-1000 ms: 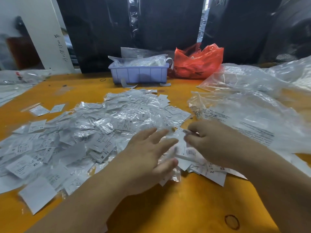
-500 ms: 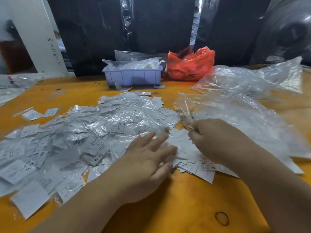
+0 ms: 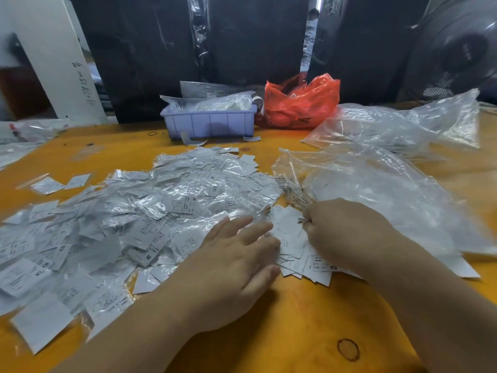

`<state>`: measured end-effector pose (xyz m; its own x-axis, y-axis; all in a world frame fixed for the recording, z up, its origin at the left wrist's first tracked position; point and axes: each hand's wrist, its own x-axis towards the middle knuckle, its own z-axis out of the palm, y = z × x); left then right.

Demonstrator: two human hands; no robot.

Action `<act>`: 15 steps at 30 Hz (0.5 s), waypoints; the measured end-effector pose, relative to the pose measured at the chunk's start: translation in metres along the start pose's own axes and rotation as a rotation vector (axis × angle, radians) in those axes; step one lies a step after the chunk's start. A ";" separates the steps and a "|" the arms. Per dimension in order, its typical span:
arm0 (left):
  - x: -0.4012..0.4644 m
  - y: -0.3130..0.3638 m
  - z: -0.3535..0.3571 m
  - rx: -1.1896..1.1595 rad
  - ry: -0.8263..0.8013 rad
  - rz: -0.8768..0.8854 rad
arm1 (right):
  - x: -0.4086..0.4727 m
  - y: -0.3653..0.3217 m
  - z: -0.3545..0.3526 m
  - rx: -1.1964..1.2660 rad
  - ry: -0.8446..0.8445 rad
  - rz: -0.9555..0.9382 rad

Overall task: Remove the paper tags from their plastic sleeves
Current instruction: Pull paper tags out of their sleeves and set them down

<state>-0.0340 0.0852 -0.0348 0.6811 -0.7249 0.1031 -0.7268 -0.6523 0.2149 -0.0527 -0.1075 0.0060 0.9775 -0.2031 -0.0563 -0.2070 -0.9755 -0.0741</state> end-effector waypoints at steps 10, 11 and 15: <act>0.000 -0.001 -0.002 0.067 0.082 -0.062 | 0.001 0.013 -0.008 0.174 0.176 0.029; 0.000 -0.001 -0.002 0.072 0.099 -0.062 | 0.002 0.013 -0.008 0.203 0.214 0.016; 0.000 0.001 -0.003 0.058 0.133 -0.067 | 0.007 0.017 -0.007 0.276 0.298 0.014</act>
<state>-0.0345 0.0855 -0.0317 0.7314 -0.6459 0.2188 -0.6803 -0.7130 0.1696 -0.0488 -0.1258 0.0113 0.9348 -0.2716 0.2287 -0.1840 -0.9214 -0.3423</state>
